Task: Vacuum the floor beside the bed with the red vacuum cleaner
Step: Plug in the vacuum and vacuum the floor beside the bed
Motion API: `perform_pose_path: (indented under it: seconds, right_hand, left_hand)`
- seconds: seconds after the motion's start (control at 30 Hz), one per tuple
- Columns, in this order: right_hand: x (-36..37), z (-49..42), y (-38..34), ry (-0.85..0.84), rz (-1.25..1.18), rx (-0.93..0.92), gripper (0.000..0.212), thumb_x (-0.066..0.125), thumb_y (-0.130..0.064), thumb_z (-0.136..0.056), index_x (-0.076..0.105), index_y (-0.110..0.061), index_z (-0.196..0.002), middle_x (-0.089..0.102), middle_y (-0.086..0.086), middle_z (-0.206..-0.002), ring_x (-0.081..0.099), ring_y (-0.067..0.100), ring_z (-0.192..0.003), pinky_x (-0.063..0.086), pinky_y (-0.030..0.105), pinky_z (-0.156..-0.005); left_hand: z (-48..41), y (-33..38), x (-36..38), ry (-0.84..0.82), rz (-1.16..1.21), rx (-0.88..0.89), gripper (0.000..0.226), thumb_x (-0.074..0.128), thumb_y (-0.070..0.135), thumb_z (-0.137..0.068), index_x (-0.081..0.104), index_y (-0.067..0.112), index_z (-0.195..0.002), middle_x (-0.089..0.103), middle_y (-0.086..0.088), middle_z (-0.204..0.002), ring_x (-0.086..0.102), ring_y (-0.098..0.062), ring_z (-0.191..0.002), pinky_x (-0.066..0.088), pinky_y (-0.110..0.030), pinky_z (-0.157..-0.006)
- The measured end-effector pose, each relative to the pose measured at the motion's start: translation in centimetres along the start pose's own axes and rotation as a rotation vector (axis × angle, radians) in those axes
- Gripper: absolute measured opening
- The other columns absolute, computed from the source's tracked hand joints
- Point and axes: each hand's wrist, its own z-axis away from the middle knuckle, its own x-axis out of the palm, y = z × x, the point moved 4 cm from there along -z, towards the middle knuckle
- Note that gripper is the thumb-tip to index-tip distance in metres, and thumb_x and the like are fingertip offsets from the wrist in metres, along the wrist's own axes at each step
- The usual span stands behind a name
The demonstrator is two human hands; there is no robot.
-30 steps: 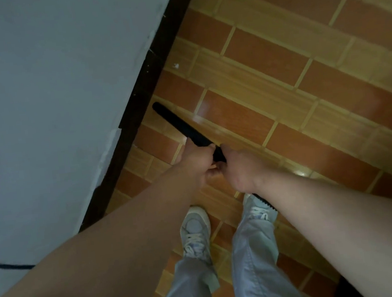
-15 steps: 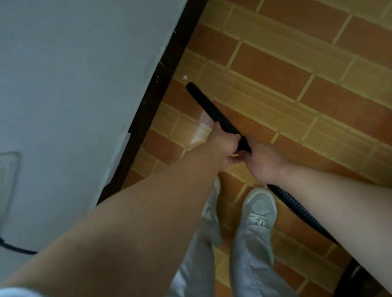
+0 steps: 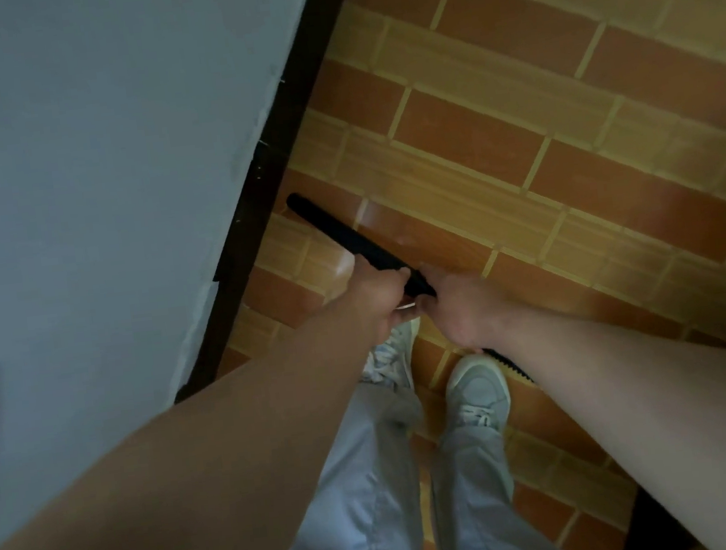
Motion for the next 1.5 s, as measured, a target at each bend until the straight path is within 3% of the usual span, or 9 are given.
perform_pose_path:
  seconds: [0.1, 0.23, 0.33, 0.57, 0.8, 1.07, 1.2, 1.4, 1.5]
  right_hand:
    - [0.2, -0.4, -0.5, 0.037, -0.013, 0.026, 0.057, 0.036, -0.035, -0.107, 0.015, -0.025, -0.159, 0.057, 0.01, -0.139, 0.062, 0.025, -0.106, 0.053, 0.035, -0.086]
    - [-0.8, -1.6, -1.0, 0.048, -0.037, 0.051, 0.057, 0.033, -0.037, -0.107, 0.011, -0.026, -0.159, 0.058, 0.011, -0.136, 0.06, 0.025, -0.101, 0.053, 0.035, -0.083]
    - [-1.7, -1.9, -1.4, 0.024, -0.071, 0.036, 0.056, 0.035, -0.035, -0.108, 0.016, -0.024, -0.159, 0.056, 0.011, -0.14, 0.059, 0.027, -0.113, 0.051, 0.035, -0.09]
    - [-2.9, -2.5, -1.5, 0.119, -0.215, 0.028, 0.043, 0.039, -0.033, -0.106, 0.034, -0.027, -0.149, 0.064, 0.004, -0.117, 0.061, 0.019, -0.091, 0.051, 0.034, -0.075]
    - [-4.8, -3.1, -2.2, 0.122, -0.258, 0.069, 0.048, 0.037, -0.032, -0.107, 0.026, -0.028, -0.154, 0.064, 0.008, -0.108, 0.058, 0.017, -0.077, 0.043, 0.028, -0.063]
    - [-6.3, -2.8, -3.0, 0.083, -0.281, 0.1, 0.043, 0.038, -0.029, -0.107, 0.032, -0.026, -0.15, 0.055, -0.005, -0.08, 0.051, 0.01, -0.056, 0.041, 0.024, -0.043]
    - [-7.7, -2.8, -3.5, 0.029, -0.191, 0.102, 0.047, 0.037, -0.034, -0.107, 0.028, -0.026, -0.153, 0.058, 0.001, -0.088, 0.054, 0.014, -0.059, 0.048, 0.027, -0.049]
    - [-9.3, -2.8, -3.2, -0.019, -0.151, 0.102, 0.043, 0.038, -0.035, -0.106, 0.034, -0.024, -0.148, 0.056, -0.002, -0.083, 0.061, 0.017, -0.059, 0.049, 0.024, -0.041]
    - [-10.2, -3.3, -2.6, 0.015, -0.158, 0.09, 0.043, 0.037, -0.033, -0.107, 0.033, -0.021, -0.149, 0.054, 0.001, -0.09, 0.056, 0.012, -0.063, 0.045, 0.02, -0.041]
  left_hand:
    - [-0.1, 1.3, -0.2, -0.023, -0.019, 0.041, 0.035, 0.05, 0.0, -0.104, 0.046, 0.032, -0.119, 0.066, -0.014, -0.116, 0.071, -0.032, -0.103, 0.063, -0.045, -0.078]
    - [-0.5, 3.6, 0.1, -0.019, -0.059, 0.071, 0.041, 0.048, -0.002, -0.104, 0.046, 0.036, -0.087, 0.068, -0.013, -0.112, 0.071, -0.032, -0.104, 0.061, -0.05, -0.085]
    - [-0.8, 4.3, 0.1, -0.029, -0.094, 0.071, 0.035, 0.049, -0.002, -0.103, 0.049, 0.032, -0.091, 0.068, -0.015, -0.112, 0.07, -0.032, -0.104, 0.062, -0.047, -0.081]
    - [-0.9, 6.6, 0.9, -0.063, -0.133, 0.061, 0.04, 0.047, 0.0, -0.105, 0.041, 0.035, -0.085, 0.065, -0.011, -0.102, 0.069, -0.033, -0.102, 0.059, -0.05, -0.089]
    - [-2.0, 9.3, 2.2, -0.076, -0.149, 0.05, 0.029, 0.051, 0.002, -0.103, 0.046, 0.017, -0.127, 0.063, -0.014, -0.121, 0.069, -0.031, -0.104, 0.063, -0.047, -0.074]
    - [-2.6, 10.5, 2.6, -0.101, -0.175, 0.04, 0.036, 0.05, 0.001, -0.103, 0.044, 0.018, -0.134, 0.062, -0.013, -0.124, 0.069, -0.033, -0.107, 0.061, -0.056, -0.082]
    - [-2.2, 10.9, 2.4, -0.11, -0.123, 0.003, 0.03, 0.051, 0.002, -0.103, 0.046, 0.014, -0.13, 0.063, -0.017, -0.119, 0.069, -0.034, -0.102, 0.062, -0.051, -0.076]
    - [-1.1, 11.5, 3.2, -0.101, -0.12, -0.074, 0.021, 0.045, 0.003, -0.106, 0.045, 0.015, -0.124, 0.061, -0.021, -0.124, 0.067, -0.038, -0.105, 0.056, -0.061, -0.089]
    - [-1.7, 12.2, 4.5, -0.088, -0.129, -0.061, 0.019, 0.045, 0.002, -0.106, 0.047, 0.019, -0.099, 0.063, -0.016, -0.11, 0.066, -0.033, -0.103, 0.057, -0.056, -0.09]
